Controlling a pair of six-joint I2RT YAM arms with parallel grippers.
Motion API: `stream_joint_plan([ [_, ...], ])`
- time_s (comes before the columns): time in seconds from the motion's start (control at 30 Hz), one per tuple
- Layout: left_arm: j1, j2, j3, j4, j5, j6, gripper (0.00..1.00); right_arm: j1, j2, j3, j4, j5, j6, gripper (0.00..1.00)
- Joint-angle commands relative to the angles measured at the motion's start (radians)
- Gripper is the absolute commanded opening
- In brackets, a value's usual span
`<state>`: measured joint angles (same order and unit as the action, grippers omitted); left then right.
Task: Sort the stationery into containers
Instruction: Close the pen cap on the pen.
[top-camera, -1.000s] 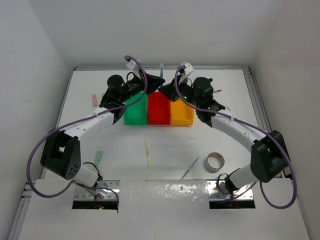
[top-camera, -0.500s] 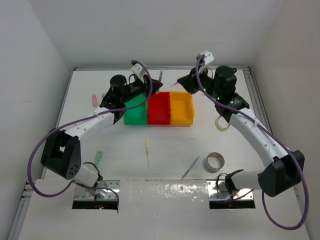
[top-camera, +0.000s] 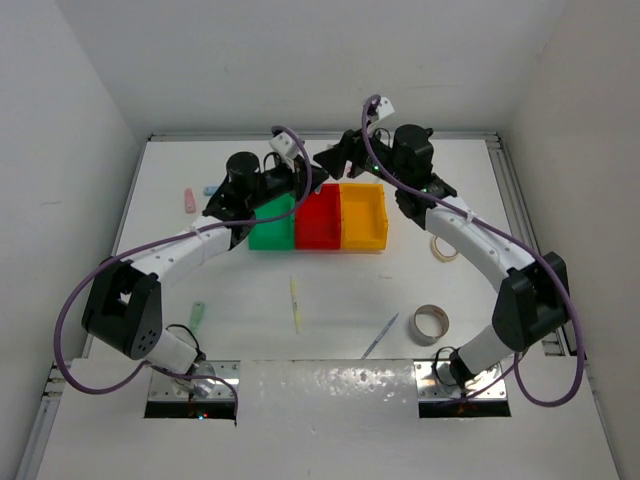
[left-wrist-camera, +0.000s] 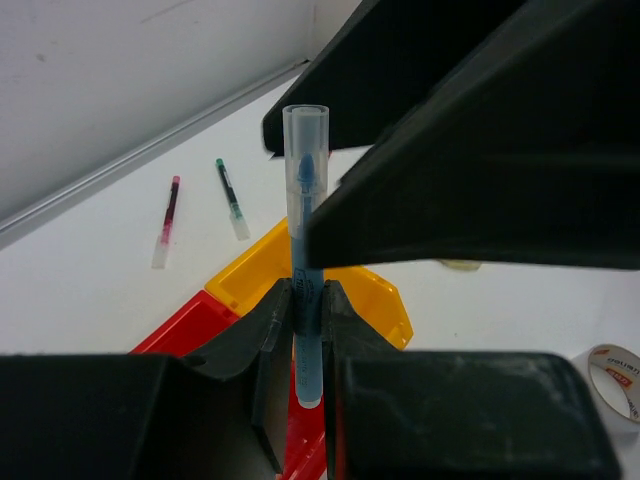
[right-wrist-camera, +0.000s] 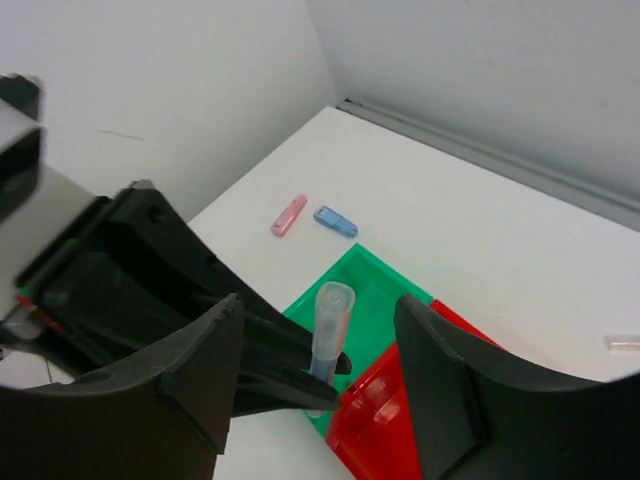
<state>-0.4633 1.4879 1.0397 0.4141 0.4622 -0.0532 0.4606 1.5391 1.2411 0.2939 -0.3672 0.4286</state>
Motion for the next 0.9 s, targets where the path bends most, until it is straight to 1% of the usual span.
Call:
stream_joint_plan([
  [0.0,-0.014,-0.015,0.005,0.028,0.01,0.006,0.0,0.009,0.009,0.052,0.105,0.031,0.05,0.59],
  [0.03,-0.014,-0.015,0.005,0.029,0.012,0.004,0.0,0.01,0.015,0.046,0.111,0.043,0.055,0.58],
  [0.07,-0.014,-0.017,0.005,0.028,0.012,0.006,0.0,0.009,0.016,0.04,0.12,0.053,0.064,0.55],
  [0.17,-0.015,-0.015,0.003,0.034,0.01,0.004,0.0,0.009,0.027,0.015,0.157,0.065,0.082,0.31],
  [0.2,-0.015,-0.015,0.002,0.043,0.009,0.001,0.0,0.009,0.032,0.006,0.169,0.065,0.088,0.17],
  [0.3,-0.014,-0.017,0.008,0.106,-0.002,-0.04,0.0,0.012,0.052,-0.021,0.174,0.062,0.116,0.0],
  [0.4,-0.011,-0.015,0.026,0.204,-0.028,-0.103,0.0,0.03,0.046,-0.078,0.201,0.065,0.124,0.0],
  [0.47,-0.008,-0.003,0.048,0.274,-0.04,-0.146,0.0,0.049,0.039,-0.104,0.208,0.094,0.095,0.0],
  [0.5,-0.006,0.0,0.051,0.288,-0.042,-0.151,0.0,0.055,0.029,-0.158,0.229,0.131,0.119,0.0],
  [0.57,0.0,0.014,0.066,0.322,0.002,-0.155,0.0,0.058,0.0,-0.216,0.296,0.166,0.115,0.0],
  [0.63,0.002,0.025,0.074,0.344,0.048,-0.151,0.0,0.062,-0.008,-0.255,0.286,0.162,0.086,0.0],
  [0.67,0.003,0.029,0.082,0.347,0.049,-0.148,0.0,0.069,-0.017,-0.267,0.248,0.148,0.067,0.0],
  [0.77,0.014,0.048,0.103,0.348,0.061,-0.154,0.0,0.11,-0.027,-0.296,0.205,0.14,-0.013,0.0],
  [0.87,0.031,0.061,0.121,0.371,0.082,-0.21,0.0,0.136,-0.031,-0.35,0.214,0.154,-0.007,0.0],
])
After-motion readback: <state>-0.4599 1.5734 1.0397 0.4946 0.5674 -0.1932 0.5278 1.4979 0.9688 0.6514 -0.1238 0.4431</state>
